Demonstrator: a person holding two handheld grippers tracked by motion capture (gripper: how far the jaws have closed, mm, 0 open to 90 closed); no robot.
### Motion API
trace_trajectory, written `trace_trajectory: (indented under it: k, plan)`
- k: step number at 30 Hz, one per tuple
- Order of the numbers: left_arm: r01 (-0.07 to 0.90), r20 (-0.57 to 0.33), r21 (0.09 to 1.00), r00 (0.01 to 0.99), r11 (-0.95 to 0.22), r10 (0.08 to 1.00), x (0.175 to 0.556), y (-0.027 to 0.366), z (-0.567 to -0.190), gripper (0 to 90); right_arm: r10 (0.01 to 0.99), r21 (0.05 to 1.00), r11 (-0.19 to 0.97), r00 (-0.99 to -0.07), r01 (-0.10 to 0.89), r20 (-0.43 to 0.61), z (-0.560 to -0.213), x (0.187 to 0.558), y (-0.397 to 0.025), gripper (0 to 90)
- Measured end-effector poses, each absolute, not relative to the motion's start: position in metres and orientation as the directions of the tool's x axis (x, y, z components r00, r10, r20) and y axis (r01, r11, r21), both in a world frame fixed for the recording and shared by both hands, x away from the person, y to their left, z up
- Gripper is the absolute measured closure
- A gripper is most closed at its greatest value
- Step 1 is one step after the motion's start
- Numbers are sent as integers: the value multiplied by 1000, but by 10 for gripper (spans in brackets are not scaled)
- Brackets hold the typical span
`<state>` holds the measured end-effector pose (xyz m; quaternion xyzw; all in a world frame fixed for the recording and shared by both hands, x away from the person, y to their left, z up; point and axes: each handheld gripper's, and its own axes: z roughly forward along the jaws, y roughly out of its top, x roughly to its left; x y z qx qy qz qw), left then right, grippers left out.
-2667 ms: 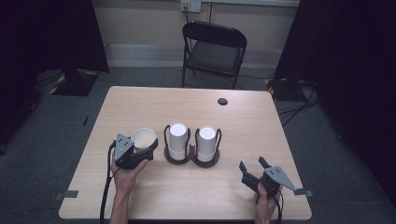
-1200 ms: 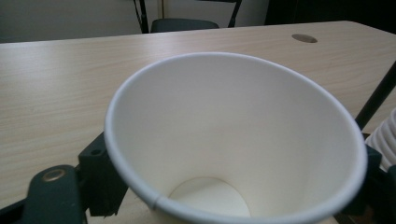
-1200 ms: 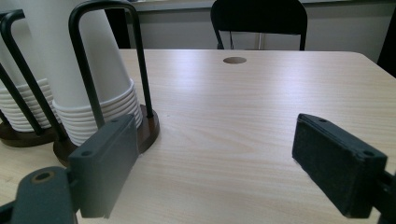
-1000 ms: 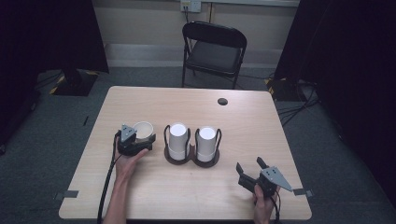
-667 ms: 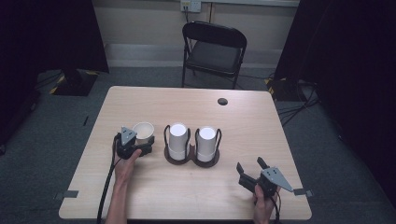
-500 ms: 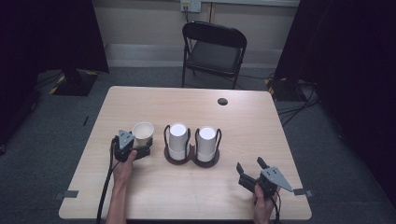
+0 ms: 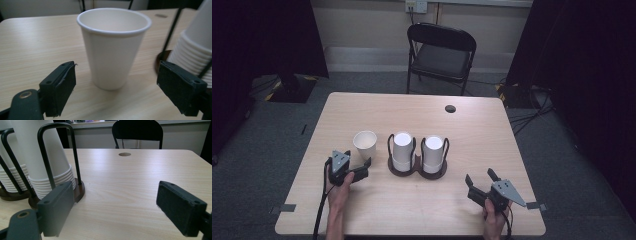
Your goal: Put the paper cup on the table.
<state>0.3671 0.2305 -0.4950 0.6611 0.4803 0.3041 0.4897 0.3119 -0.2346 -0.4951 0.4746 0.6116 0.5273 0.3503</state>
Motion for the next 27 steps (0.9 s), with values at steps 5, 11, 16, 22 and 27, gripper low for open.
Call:
trace_trajectory:
  k: [5, 11, 16, 22, 27]
  plan:
    - [340, -63, 938, 361, -68, 930, 352, 225, -493, 158, 950, 977, -6, -304, 212, 72, -495, 312, -235, 141]
    - [292, -43, 953, 387, -78, 921, 330, 212, -485, 157, 950, 977, -8, -304, 213, 74, -495, 312, -235, 141]
    - [237, -48, 969, 435, -63, 899, 317, 197, -481, 157, 950, 978, 0, -306, 207, 65, -495, 312, -235, 141]
    - [233, -28, 968, 475, -96, 879, 307, 170, -481, 156, 950, 980, -4, -305, 201, 67, -495, 311, -235, 142]
    - [248, -22, 962, 487, -114, 873, 307, 157, -476, 157, 950, 980, 6, -307, 201, 57, -495, 311, -234, 142]
